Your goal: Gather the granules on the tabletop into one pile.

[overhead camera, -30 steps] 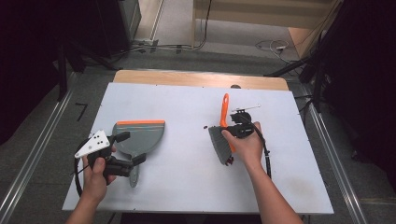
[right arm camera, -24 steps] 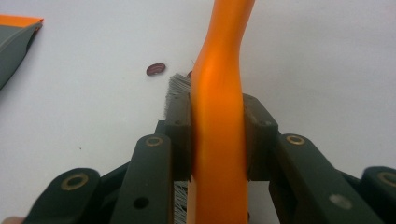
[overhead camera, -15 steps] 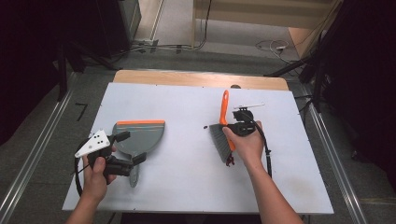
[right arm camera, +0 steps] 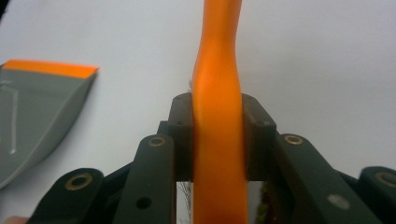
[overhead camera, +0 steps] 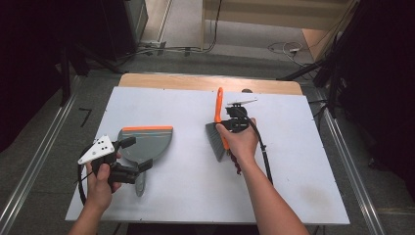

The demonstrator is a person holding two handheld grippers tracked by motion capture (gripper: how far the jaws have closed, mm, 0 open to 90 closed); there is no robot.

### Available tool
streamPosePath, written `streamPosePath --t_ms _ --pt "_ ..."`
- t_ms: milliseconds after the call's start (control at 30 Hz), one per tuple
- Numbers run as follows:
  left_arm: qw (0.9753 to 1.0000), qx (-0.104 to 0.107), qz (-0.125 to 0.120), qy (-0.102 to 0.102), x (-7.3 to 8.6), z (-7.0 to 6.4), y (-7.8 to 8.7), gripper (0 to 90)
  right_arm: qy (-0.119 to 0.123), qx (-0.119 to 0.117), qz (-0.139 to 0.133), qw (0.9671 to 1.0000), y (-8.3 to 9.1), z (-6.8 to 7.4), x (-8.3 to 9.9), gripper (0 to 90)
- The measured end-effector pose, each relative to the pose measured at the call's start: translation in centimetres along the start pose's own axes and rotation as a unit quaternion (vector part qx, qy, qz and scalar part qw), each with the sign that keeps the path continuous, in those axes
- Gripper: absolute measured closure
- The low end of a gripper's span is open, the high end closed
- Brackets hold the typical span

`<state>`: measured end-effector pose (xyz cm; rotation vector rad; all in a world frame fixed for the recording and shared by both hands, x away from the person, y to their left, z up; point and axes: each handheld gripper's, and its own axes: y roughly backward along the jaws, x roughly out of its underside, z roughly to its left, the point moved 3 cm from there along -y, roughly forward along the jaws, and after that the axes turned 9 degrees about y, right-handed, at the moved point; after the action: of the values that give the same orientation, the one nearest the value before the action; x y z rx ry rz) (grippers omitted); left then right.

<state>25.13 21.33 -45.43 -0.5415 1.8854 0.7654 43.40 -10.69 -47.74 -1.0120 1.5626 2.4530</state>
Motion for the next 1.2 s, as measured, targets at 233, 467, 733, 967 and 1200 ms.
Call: streamPosePath --t_ms 233,467,733,967,1200 --pt "1.0 -0.001 0.001 0.0 0.0 0.0 -0.1 0.0 -0.045 0.004 -0.002 0.999 0.4 -3.0 0.8 68.1" --pt "1.0 0.0 0.005 -0.003 0.1 -0.4 -0.3 0.0 -0.061 0.019 -0.008 0.9979 1.6 -4.7 1.8 68.0" --pt "1.0 0.0 0.003 -0.002 0.0 -0.3 -0.3 0.0 -0.073 0.016 -0.022 0.997 3.0 -6.0 2.2 68.4" --pt "1.0 0.002 0.005 -0.002 0.0 -0.3 -0.4 0.0 -0.038 -0.028 -0.047 0.9978 5.2 -5.2 1.4 68.6" --pt "1.0 0.001 0.005 -0.001 0.0 -0.3 -0.4 0.0 0.143 -0.037 -0.011 0.9889 7.8 -3.1 1.6 68.7"
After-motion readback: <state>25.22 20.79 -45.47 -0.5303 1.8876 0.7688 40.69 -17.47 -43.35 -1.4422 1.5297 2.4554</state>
